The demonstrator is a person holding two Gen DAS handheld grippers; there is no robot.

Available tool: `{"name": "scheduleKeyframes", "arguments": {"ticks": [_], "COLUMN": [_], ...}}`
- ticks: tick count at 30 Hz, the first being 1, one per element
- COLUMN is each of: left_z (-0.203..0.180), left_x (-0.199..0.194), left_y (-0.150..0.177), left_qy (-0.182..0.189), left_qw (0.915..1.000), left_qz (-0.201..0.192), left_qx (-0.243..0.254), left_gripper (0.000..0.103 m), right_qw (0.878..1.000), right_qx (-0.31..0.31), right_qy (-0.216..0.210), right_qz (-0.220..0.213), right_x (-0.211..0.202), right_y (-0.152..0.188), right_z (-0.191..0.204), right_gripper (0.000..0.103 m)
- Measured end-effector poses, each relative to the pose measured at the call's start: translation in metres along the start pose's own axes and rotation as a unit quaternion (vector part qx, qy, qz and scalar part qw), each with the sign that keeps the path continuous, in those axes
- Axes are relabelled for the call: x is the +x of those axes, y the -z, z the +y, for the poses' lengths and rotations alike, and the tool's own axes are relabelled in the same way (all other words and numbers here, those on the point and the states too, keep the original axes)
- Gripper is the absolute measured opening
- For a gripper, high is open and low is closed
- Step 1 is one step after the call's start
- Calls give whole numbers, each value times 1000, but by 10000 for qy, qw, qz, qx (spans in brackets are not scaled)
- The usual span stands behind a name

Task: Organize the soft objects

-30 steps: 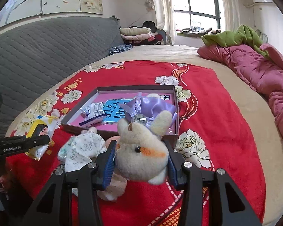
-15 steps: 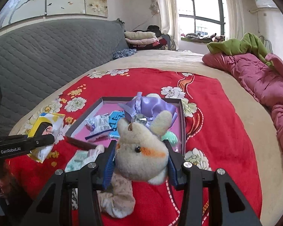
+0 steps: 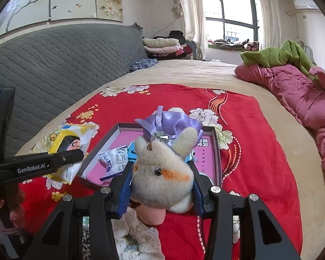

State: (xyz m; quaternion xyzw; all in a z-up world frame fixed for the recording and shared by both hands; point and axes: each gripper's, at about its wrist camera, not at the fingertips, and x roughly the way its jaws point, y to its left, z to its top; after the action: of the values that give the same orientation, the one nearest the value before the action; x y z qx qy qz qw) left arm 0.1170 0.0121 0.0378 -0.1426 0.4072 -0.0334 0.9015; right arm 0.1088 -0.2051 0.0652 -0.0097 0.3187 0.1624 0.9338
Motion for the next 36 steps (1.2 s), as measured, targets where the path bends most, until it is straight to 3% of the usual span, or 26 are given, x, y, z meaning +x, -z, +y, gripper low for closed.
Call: {"name": "scheduleKeyframes", "arguments": {"ticks": [7, 22, 36], "left_z": [-2, 18, 24], "left_x": [15, 84, 99], "left_y": [-19, -9, -3], "left_qy": [-240, -419, -109], "left_qw": [9995, 9979, 9975], "left_qz": [-179, 410, 641], "left_qx": [116, 264, 264], "left_gripper": [36, 36, 37], "right_qw": [9999, 9995, 9940], "right_qx": [13, 65, -83], "right_qy": [120, 222, 41], "right_qz": [44, 207, 1089], "right_x": [13, 41, 103], "right_y": [-7, -9, 8], "right_z": [1, 2, 21], "right_gripper": [47, 47, 47]}}
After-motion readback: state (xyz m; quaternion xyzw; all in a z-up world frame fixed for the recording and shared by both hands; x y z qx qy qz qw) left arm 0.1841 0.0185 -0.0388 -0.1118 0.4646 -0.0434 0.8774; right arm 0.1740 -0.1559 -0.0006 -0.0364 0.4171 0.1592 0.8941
